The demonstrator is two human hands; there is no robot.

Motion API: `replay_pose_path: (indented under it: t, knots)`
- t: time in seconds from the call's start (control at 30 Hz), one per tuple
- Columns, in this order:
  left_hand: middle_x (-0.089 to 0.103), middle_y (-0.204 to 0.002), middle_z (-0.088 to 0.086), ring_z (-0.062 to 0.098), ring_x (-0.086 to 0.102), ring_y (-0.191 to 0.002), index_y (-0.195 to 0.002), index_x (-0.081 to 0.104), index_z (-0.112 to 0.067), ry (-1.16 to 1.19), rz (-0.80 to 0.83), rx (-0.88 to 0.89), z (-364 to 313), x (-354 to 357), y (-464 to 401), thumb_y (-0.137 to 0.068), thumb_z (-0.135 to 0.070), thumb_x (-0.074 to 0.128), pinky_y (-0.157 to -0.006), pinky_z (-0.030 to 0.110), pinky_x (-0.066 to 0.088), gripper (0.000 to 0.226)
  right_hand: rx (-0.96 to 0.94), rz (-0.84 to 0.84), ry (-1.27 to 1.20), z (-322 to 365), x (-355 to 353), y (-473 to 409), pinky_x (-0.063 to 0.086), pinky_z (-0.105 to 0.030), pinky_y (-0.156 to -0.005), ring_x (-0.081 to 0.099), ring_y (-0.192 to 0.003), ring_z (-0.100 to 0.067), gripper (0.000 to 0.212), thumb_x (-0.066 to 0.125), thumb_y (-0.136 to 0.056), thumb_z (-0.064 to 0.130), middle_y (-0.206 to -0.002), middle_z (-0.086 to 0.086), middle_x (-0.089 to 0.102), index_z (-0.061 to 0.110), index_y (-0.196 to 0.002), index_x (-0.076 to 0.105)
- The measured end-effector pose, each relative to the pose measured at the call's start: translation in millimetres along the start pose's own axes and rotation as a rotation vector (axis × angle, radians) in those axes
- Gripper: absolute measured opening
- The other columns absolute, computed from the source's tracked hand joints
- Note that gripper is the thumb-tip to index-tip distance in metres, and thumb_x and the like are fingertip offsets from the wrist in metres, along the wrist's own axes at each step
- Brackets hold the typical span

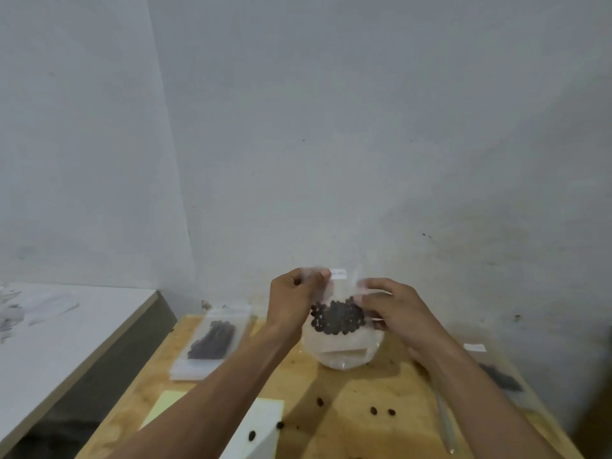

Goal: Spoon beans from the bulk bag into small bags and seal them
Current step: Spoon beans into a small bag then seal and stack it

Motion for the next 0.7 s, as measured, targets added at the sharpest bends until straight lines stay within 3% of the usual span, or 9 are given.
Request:
replay_pose_path:
  t: [0.1, 0.2, 0.27, 0.33, 0.4, 0.47, 0.57, 0.63, 0.7]
  knots:
    - [0.074, -0.1, 0.007, 0.019, 0.073, -0.082, -0.128, 0.062, -0.012, -0.207, 0.143, -0.056, 14.6, 44.3, 9.5, -0.084, -0.028, 0.083, -0.062, 0.023, 0.055, 0.051, -0.014, -0.225, 0.002, -6.5, -53.3, 6.9, 0.055, -0.026, -0.068, 0.073, -0.087, -0.017, 0.033, 0.075, -0.088, 0.013, -0.101, -0.005, 0.075, 0.016, -0.119, 0.067]
    - [0.066, -0.1, 0.006, 0.019, 0.071, -0.081, -0.149, 0.045, -0.01, -0.352, 0.3, -0.043, 32.8, 92.6, 20.4, -0.084, -0.015, 0.083, -0.068, 0.029, 0.06, 0.076, -0.026, -0.404, 0.111, -20.3, -104.9, 15.0, 0.054, -0.027, -0.077, 0.072, -0.089, -0.017, 0.035, 0.076, -0.087, 0.015, -0.1, -0.003, 0.075, 0.015, -0.122, 0.068]
    - [0.064, -0.099, 0.004, 0.025, 0.07, -0.09, -0.144, 0.051, -0.011, -0.442, 0.403, -0.007, 42.8, 129.9, 30.6, -0.08, -0.012, 0.085, -0.081, 0.04, 0.06, 0.073, -0.015, -0.488, 0.24, -31.5, -136.7, 25.3, 0.051, -0.026, -0.083, 0.069, -0.096, -0.02, 0.038, 0.074, -0.09, 0.018, -0.109, -0.007, 0.073, 0.013, -0.127, 0.067]
    - [0.063, -0.097, 0.003, 0.027, 0.068, -0.094, -0.127, 0.057, -0.02, -0.56, 0.49, 0.023, 51.5, 163.4, 43.4, -0.078, -0.017, 0.086, -0.083, 0.043, 0.058, 0.056, 0.005, -0.553, 0.379, -42.7, -162.7, 34.8, 0.048, -0.027, -0.09, 0.065, -0.106, -0.022, 0.041, 0.071, -0.092, 0.022, -0.12, -0.009, 0.069, 0.012, -0.132, 0.064]
    - [0.067, -0.101, 0.007, 0.021, 0.065, -0.094, -0.132, 0.058, -0.016, -0.611, 0.551, 0.008, 62.8, 190.3, 54.4, -0.08, -0.019, 0.084, -0.072, 0.025, 0.052, 0.058, 0.054, -0.578, 0.49, -54.4, -182.7, 41.4, 0.047, -0.032, -0.096, 0.063, -0.113, -0.025, 0.046, 0.069, -0.094, 0.027, -0.128, -0.011, 0.067, 0.012, -0.137, 0.062]
    - [0.07, -0.099, 0.013, 0.022, 0.065, -0.091, -0.12, 0.066, -0.005, -0.634, 0.557, 0.017, 76.7, 210.1, 60.9, -0.082, -0.016, 0.082, -0.057, 0.013, 0.04, 0.043, 0.122, -0.564, 0.541, -67.0, -195.9, 45.3, 0.046, -0.034, -0.098, 0.06, -0.119, -0.028, 0.052, 0.067, -0.094, 0.03, -0.134, -0.013, 0.063, 0.012, -0.142, 0.057]
    - [0.068, -0.094, 0.016, 0.029, 0.066, -0.09, -0.107, 0.067, -0.001, -0.695, 0.534, -0.044, 100.4, 227.2, 63.8, -0.087, -0.017, 0.074, -0.062, 0.023, 0.045, 0.027, 0.188, -0.528, 0.574, -86.9, -205.6, 44.3, 0.046, -0.033, -0.095, 0.059, -0.123, -0.031, 0.056, 0.067, -0.095, 0.03, -0.138, -0.015, 0.06, 0.009, -0.145, 0.053]
    - [0.071, -0.104, 0.02, 0.032, 0.068, -0.098, -0.108, 0.069, 0.001, -0.748, 0.521, -0.073, 109.6, 233.6, 63.3, -0.085, -0.02, 0.076, -0.072, 0.036, 0.053, 0.032, 0.244, -0.509, 0.599, -99.2, -206.0, 41.1, 0.047, -0.033, -0.096, 0.059, -0.122, -0.033, 0.054, 0.066, -0.095, 0.031, -0.137, -0.018, 0.061, 0.009, -0.142, 0.055]
    - [0.071, -0.109, 0.017, 0.03, 0.068, -0.098, -0.106, 0.072, -0.003, -0.809, 0.527, -0.084, 117.2, 237.6, 58.9, -0.079, -0.029, 0.081, -0.073, 0.038, 0.057, 0.039, 0.305, -0.474, 0.643, -112.6, -203.1, 36.4, 0.048, -0.035, -0.098, 0.059, -0.121, -0.035, 0.052, 0.064, -0.096, 0.034, -0.136, -0.019, 0.061, 0.009, -0.14, 0.057]
Point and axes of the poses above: each hand's wrist, its own y-axis away from the middle knuckle, its own x-axis out of the palm, z = x × y, the point moved 5 cm from there along -y, towards the middle knuckle
